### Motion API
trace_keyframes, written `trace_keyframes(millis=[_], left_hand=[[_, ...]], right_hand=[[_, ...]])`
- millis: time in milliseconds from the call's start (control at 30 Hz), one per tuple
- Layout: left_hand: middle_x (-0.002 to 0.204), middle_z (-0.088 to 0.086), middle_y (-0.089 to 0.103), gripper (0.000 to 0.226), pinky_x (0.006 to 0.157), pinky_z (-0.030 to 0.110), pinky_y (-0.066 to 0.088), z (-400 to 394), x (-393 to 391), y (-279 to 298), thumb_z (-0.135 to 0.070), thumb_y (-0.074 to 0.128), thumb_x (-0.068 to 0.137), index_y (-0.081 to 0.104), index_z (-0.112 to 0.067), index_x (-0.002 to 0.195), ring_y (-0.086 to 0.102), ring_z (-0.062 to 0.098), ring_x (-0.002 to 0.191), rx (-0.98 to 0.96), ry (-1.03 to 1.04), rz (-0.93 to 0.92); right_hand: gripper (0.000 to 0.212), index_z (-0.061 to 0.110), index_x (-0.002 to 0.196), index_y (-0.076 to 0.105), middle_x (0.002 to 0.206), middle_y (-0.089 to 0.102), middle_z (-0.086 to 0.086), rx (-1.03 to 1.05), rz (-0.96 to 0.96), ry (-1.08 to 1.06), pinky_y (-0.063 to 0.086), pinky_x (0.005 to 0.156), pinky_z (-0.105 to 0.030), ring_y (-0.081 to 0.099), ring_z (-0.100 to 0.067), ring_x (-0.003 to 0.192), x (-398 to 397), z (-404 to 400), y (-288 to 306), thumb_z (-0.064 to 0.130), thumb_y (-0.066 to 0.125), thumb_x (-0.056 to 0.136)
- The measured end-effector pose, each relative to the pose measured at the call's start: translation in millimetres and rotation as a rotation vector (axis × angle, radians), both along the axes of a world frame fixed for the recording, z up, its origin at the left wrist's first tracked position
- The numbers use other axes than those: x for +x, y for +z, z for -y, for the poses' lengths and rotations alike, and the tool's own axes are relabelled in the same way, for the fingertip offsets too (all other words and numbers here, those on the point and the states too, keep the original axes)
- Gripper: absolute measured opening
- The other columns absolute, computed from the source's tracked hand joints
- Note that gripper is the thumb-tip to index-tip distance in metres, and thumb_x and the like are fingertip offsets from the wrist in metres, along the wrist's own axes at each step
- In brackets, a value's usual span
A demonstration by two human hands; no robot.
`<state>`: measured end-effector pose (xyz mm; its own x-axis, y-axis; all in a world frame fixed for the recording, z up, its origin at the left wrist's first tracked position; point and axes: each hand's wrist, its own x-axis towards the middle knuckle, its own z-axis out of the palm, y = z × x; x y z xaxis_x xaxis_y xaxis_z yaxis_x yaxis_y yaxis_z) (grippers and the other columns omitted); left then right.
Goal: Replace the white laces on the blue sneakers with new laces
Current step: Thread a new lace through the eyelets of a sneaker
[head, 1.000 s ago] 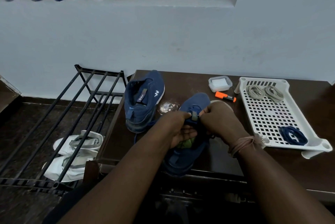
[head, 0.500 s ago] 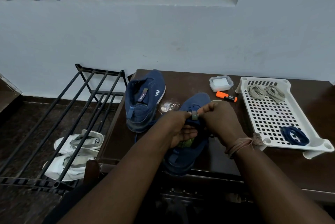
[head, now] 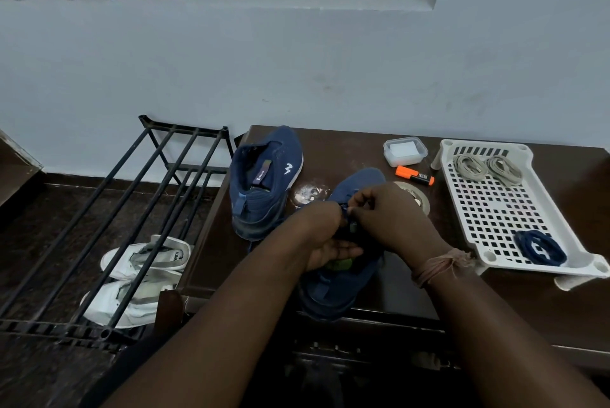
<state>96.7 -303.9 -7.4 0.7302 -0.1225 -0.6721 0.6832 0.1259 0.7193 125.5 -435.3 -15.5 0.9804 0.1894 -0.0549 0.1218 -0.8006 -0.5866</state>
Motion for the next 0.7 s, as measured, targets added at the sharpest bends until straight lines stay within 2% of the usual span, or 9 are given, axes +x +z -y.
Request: trace_keyframes(millis=[133, 200, 267, 333, 367, 467, 567, 633, 700], left_hand=[[0.096, 0.023, 0.070, 0.027, 0.081, 0.039, 0.062, -8.9, 2.2, 3.7, -0.003, 0.033, 0.105, 0.058, 0.000, 0.113, 0.070, 0.034, 0.090, 0.063, -0.118, -0.025], [0.083, 0.020, 0.073, 0.032, 0.060, 0.028, 0.060, -12.2, 4.0, 6.1, -0.018, 0.037, 0.109, 0.057, 0.005, 0.120, 0.071, 0.023, 0.070, 0.213, -0.219, -0.001], [0.066, 0.007, 0.073, 0.045, 0.048, 0.024, 0.049, -19.4, 8.7, 4.2, -0.040, 0.048, 0.105, 0.068, 0.001, 0.099, 0.064, 0.015, 0.051, 0.613, -0.314, 0.141], [0.066, 0.001, 0.068, 0.050, 0.051, 0.027, 0.041, -29.7, 12.0, -1.0, -0.058, 0.059, 0.092, 0.067, -0.010, 0.079, 0.061, 0.016, 0.057, 1.115, -0.321, 0.368], [0.072, 0.000, 0.064, 0.049, 0.053, 0.029, 0.038, -32.5, 10.3, -2.3, -0.061, 0.065, 0.086, 0.063, -0.013, 0.079, 0.059, 0.017, 0.063, 1.251, -0.281, 0.456], [0.084, 0.000, 0.063, 0.038, 0.066, 0.036, 0.049, -33.5, 8.6, -6.6, -0.047, 0.077, 0.078, 0.059, -0.016, 0.089, 0.061, 0.021, 0.079, 1.186, -0.218, 0.530], [0.080, 0.002, 0.064, 0.020, 0.071, 0.036, 0.052, -31.5, 13.2, -8.9, -0.029, 0.074, 0.081, 0.061, -0.013, 0.078, 0.063, 0.024, 0.081, 1.101, -0.257, 0.576], [0.072, -0.001, 0.063, 0.018, 0.067, 0.033, 0.048, -31.8, 13.7, -10.6, -0.025, 0.073, 0.084, 0.063, -0.016, 0.071, 0.063, 0.023, 0.077, 1.030, -0.258, 0.562], [0.071, 0.001, 0.067, 0.015, 0.066, 0.033, 0.049, -33.4, 12.0, -8.9, -0.024, 0.071, 0.088, 0.071, -0.015, 0.076, 0.066, 0.023, 0.077, 0.931, -0.217, 0.530]], right_hand=[[0.014, 0.015, 0.082, 0.073, 0.074, 0.066, 0.001, -0.143, 0.073, 0.058, 0.048, 0.063, -0.028, 0.062, -0.017, 0.071, -0.9, -4.1, 0.2, 0.019, 0.062, 0.090], [0.017, 0.014, 0.077, 0.071, 0.070, 0.064, -0.001, -0.154, 0.096, 0.070, 0.046, 0.059, -0.029, 0.060, -0.018, 0.066, 0.4, -5.1, -3.1, 0.018, 0.060, 0.089], [0.017, 0.013, 0.077, 0.072, 0.072, 0.065, -0.002, -0.133, 0.099, 0.074, 0.052, 0.062, -0.033, 0.062, -0.018, 0.065, 2.3, -5.6, -7.6, 0.014, 0.059, 0.088], [0.017, 0.012, 0.078, 0.070, 0.075, 0.067, -0.003, 0.023, 0.057, 0.019, 0.053, 0.063, -0.033, 0.064, -0.018, 0.068, 4.6, -4.8, -7.2, 0.009, 0.057, 0.089], [0.017, 0.011, 0.081, 0.069, 0.078, 0.067, -0.002, 0.139, 0.046, -0.027, 0.051, 0.063, -0.028, 0.063, -0.015, 0.070, 5.2, -3.9, -4.7, 0.008, 0.056, 0.091], [0.014, 0.012, 0.090, 0.066, 0.090, 0.068, 0.003, 0.545, 0.160, -0.094, 0.048, 0.074, -0.016, 0.060, -0.003, 0.080, 3.7, -5.9, 12.5, 0.010, 0.055, 0.098], [0.010, 0.009, 0.096, 0.065, 0.084, 0.069, -0.005, 0.934, 0.151, -0.076, 0.053, 0.076, -0.028, 0.063, -0.012, 0.077, 2.6, -10.1, 24.0, 0.010, 0.055, 0.100], [0.010, 0.009, 0.095, 0.068, 0.077, 0.069, -0.009, 0.925, 0.039, -0.086, 0.053, 0.063, -0.026, 0.062, -0.014, 0.064, -0.5, -13.1, 21.7, 0.008, 0.058, 0.097], [0.015, 0.013, 0.089, 0.073, 0.072, 0.071, -0.009, 0.645, -0.004, -0.106, 0.052, 0.057, -0.026, 0.062, -0.012, 0.057, -3.7, -14.2, 13.0, 0.005, 0.060, 0.094]])
